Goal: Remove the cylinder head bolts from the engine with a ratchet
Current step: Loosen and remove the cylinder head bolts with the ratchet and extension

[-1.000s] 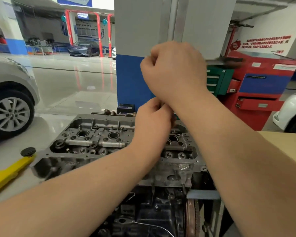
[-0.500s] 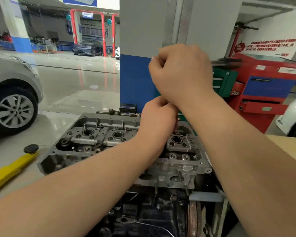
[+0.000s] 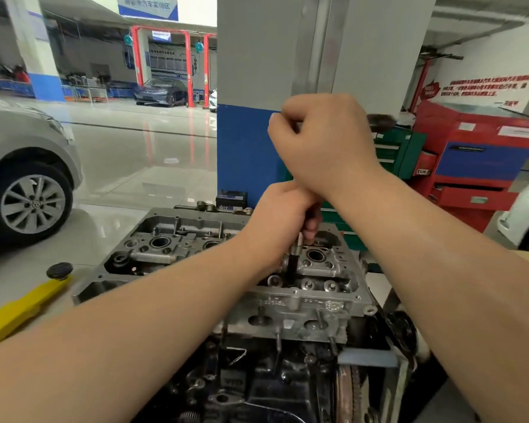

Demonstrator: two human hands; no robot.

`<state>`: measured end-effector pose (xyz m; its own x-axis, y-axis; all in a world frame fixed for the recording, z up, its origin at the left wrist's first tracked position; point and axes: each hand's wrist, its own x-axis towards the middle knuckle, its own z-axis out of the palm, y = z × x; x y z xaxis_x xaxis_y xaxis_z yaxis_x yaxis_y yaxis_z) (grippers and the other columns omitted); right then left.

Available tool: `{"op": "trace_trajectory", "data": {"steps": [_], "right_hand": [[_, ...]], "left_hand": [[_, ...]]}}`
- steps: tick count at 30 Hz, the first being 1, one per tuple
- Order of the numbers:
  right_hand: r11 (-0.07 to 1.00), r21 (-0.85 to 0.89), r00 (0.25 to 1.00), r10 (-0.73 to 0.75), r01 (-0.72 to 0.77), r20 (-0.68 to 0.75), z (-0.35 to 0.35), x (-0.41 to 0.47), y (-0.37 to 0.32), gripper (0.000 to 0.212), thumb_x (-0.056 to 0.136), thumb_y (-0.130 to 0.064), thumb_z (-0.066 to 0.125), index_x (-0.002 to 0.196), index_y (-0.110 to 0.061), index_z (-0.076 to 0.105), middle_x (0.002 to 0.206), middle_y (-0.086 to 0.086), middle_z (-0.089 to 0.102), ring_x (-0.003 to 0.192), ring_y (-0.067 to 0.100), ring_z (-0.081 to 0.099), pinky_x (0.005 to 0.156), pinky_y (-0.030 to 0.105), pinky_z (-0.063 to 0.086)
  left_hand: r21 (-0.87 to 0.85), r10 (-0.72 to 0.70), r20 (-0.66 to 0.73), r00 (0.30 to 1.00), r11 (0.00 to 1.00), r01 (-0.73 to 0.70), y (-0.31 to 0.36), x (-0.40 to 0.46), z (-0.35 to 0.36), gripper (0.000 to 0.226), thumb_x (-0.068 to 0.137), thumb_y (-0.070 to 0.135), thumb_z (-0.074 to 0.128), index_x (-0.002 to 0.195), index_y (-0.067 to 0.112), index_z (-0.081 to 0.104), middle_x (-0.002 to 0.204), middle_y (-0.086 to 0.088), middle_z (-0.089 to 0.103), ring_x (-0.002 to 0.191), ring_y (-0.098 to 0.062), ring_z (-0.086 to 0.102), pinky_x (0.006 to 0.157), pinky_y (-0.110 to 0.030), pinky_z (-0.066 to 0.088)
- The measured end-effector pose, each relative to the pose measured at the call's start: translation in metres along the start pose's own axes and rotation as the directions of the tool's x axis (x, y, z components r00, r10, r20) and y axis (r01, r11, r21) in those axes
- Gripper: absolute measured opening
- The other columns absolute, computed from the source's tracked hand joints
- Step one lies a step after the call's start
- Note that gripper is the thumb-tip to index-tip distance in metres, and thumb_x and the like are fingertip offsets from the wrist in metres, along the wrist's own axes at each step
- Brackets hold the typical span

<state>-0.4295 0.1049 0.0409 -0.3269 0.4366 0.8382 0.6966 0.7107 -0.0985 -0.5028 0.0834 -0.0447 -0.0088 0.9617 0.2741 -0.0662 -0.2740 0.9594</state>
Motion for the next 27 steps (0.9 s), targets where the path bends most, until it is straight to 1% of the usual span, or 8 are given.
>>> {"op": "trace_trajectory", "data": {"steps": [3, 5, 8, 11, 15, 18, 21, 27], "right_hand": [[0.929, -0.368, 0.999, 0.009, -0.026, -0.047, -0.002, -0.008, -0.008, 0.043, 0.094, -0.036, 0.047, 0.059, -0.021, 0.028, 0.059, -0.004, 0.033, 0.066, 0.03, 0.041, 0.051, 0.031, 0.013], [0.933, -0.357, 0.998, 0.036, -0.049, -0.044, -0.005, -0.009, -0.01, 0.04, 0.093, -0.037, 0.047, 0.06, -0.02, 0.032, 0.059, -0.004, 0.036, 0.067, 0.03, 0.043, 0.051, 0.03, 0.013], [0.958, -0.285, 0.999, 0.041, -0.038, 0.007, -0.009, -0.001, -0.005, 0.035, 0.09, -0.036, 0.049, 0.06, -0.017, 0.045, 0.059, -0.001, 0.044, 0.068, 0.031, 0.047, 0.052, 0.03, 0.026], [0.998, 0.062, 0.995, -0.023, 0.017, 0.094, -0.011, 0.005, 0.005, 0.036, 0.09, -0.026, 0.056, 0.059, -0.008, 0.052, 0.057, 0.011, 0.047, 0.066, 0.033, 0.047, 0.059, 0.04, 0.043], [0.845, 0.534, 0.977, -0.088, -0.03, 0.194, -0.008, 0.009, 0.013, 0.038, 0.091, -0.011, 0.063, 0.059, 0.005, 0.052, 0.056, 0.016, 0.048, 0.057, 0.023, 0.044, 0.058, 0.032, 0.038], [0.905, 0.426, 0.993, -0.075, 0.027, 0.096, 0.0, 0.007, 0.014, 0.041, 0.091, -0.014, 0.06, 0.059, 0.007, 0.046, 0.059, 0.025, 0.039, 0.061, 0.037, 0.038, 0.055, 0.04, 0.035], [0.969, 0.242, 0.999, -0.033, 0.041, -0.034, -0.003, 0.002, 0.014, 0.045, 0.088, -0.02, 0.056, 0.05, -0.013, 0.033, 0.051, 0.006, 0.023, 0.056, 0.023, 0.024, 0.05, 0.032, 0.021], [0.998, 0.067, 0.999, -0.016, 0.014, 0.029, -0.007, 0.005, 0.01, 0.051, 0.091, -0.031, 0.054, 0.051, -0.01, 0.031, 0.048, 0.006, 0.025, 0.053, 0.021, 0.023, 0.052, 0.035, 0.023]], "left_hand": [[-0.04, 0.155, -0.245, 0.957, 0.985, -0.17, -0.013, -0.013, 0.018, 0.017, 0.075, 0.007, 0.047, 0.06, 0.013, 0.049, 0.049, 0.005, 0.045, 0.045, -0.009, 0.036, 0.042, -0.017, 0.03], [-0.048, 0.168, -0.294, 0.941, 0.981, -0.19, -0.016, -0.015, 0.029, 0.029, 0.075, 0.009, 0.044, 0.054, 0.028, 0.041, 0.053, 0.008, 0.038, 0.056, -0.012, 0.029, 0.052, -0.025, 0.027], [0.011, 0.123, -0.293, 0.948, 0.992, -0.126, -0.007, -0.003, 0.027, 0.023, 0.072, 0.007, 0.047, 0.055, 0.019, 0.038, 0.053, -0.004, 0.032, 0.053, -0.017, 0.024, 0.056, -0.035, 0.02], [-0.173, 0.05, -0.033, 0.998, 0.983, -0.055, -0.001, 0.005, 0.012, 0.03, 0.071, 0.015, 0.053, 0.048, 0.026, 0.037, 0.048, 0.003, 0.024, 0.044, -0.015, 0.016, 0.048, -0.025, 0.017], [-0.251, 0.033, 0.163, 0.986, 0.968, 0.009, -0.003, 0.007, -0.002, 0.046, 0.094, 0.011, 0.054, 0.057, 0.029, 0.032, 0.047, 0.006, 0.02, 0.042, -0.013, 0.013, 0.045, -0.022, 0.022], [-0.238, 0.03, 0.141, 0.99, 0.971, 0.004, -0.002, 0.006, 0.0, 0.038, 0.082, 0.016, 0.056, 0.055, 0.029, 0.032, 0.047, 0.005, 0.022, 0.043, -0.014, 0.014, 0.046, -0.023, 0.022], [-0.194, 0.047, 0.09, 0.995, 0.981, -0.028, -0.005, 0.004, 0.008, 0.027, 0.075, 0.017, 0.055, 0.06, 0.025, 0.033, 0.048, 0.005, 0.026, 0.044, -0.014, 0.017, 0.046, -0.023, 0.021], [-0.172, 0.054, 0.058, 0.997, 0.984, -0.043, -0.007, 0.004, 0.01, 0.033, 0.084, 0.011, 0.054, 0.063, 0.023, 0.031, 0.049, 0.006, 0.027, 0.044, -0.013, 0.018, 0.046, -0.023, 0.021]]}}
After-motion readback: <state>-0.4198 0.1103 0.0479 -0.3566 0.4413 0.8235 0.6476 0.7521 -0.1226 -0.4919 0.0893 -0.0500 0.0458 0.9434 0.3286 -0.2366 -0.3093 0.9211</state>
